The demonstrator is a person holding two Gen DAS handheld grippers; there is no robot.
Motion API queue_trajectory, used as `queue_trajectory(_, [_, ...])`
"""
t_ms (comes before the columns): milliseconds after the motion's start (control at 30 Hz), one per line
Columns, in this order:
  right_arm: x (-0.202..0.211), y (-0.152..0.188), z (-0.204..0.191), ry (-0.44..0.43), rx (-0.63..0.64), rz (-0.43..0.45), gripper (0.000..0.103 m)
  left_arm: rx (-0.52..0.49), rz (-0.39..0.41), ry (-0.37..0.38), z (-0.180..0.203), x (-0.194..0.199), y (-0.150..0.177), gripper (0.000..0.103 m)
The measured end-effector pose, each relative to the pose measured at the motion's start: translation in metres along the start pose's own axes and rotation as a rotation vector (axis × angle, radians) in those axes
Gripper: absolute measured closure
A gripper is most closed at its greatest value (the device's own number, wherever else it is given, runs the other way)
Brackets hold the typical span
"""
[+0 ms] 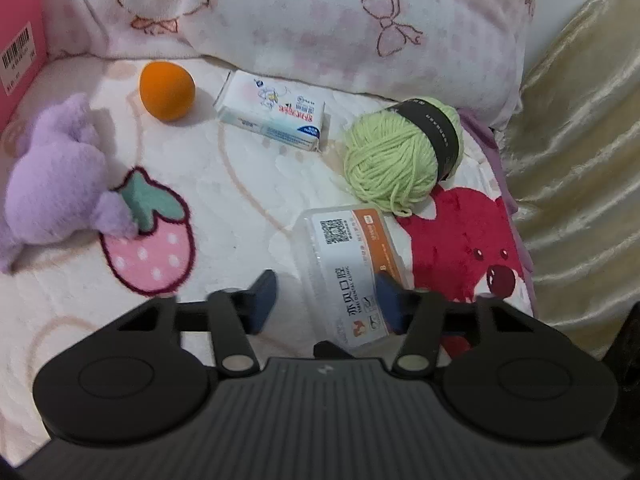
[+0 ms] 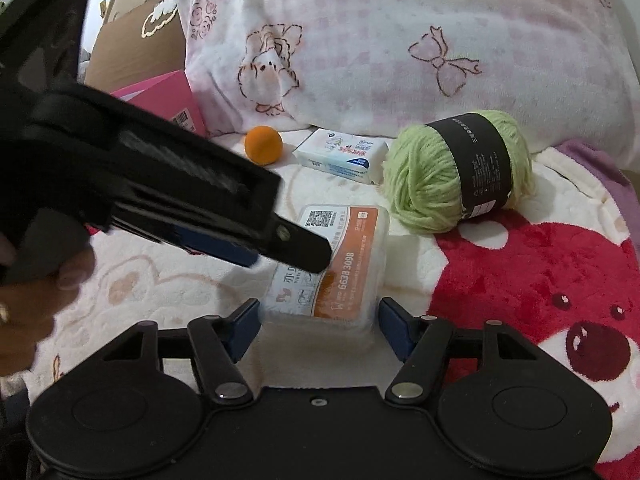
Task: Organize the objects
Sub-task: 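Close the left tool on the clear plastic box with orange label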
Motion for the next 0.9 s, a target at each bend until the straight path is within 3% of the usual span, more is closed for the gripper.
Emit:
queue_trajectory(67, [0.0, -0.001, 0.003, -0.017, -0.094, -0.041, 0.034, 0.01, -0.006, 0.031, 0.003, -0.002, 0.001, 0.066])
queue_trajectory(133, [0.004, 0.0, 0.004, -0.04, -0.139, -0.056, 0.034, 0.001, -0.018, 0.032, 0.005, 0.002, 0.001, 0.067])
queue_trajectory(333, [0.009, 0.009, -0.004, -0.084, -0.117, -0.117, 0.032, -0.032, -0.096, 0.02, 0.008, 0.012, 0.012, 0.067])
queue_trajectory(533, [0.005, 0.009, 0.004, -0.101, -0.145, -0.141, 0.03, -0.015, -0.078, 0.025, 0.004, 0.008, 0.019, 0.065])
queue_trajectory(667, [0.009, 0.012, 0.01, -0.125, -0.15, -0.149, 0.03, 0.024, -0.11, 0.048, 0.0, 0.006, 0.018, 0.064])
queue_trajectory(900, [0.001, 0.008, -0.001, -0.085, -0.114, -0.149, 0.032, -0.041, -0.101, 0.023, 0.009, 0.01, 0.022, 0.065])
Point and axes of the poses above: each gripper's, at about its wrist camera, not at the fingertips, and x roughly against the way its jaws point, z to its right, y to its underside, the point moved 4 cm from there along -x, roughly the way its jaws point, and after that the axes turned 12 degrees about -x, right-handed, at the moved point
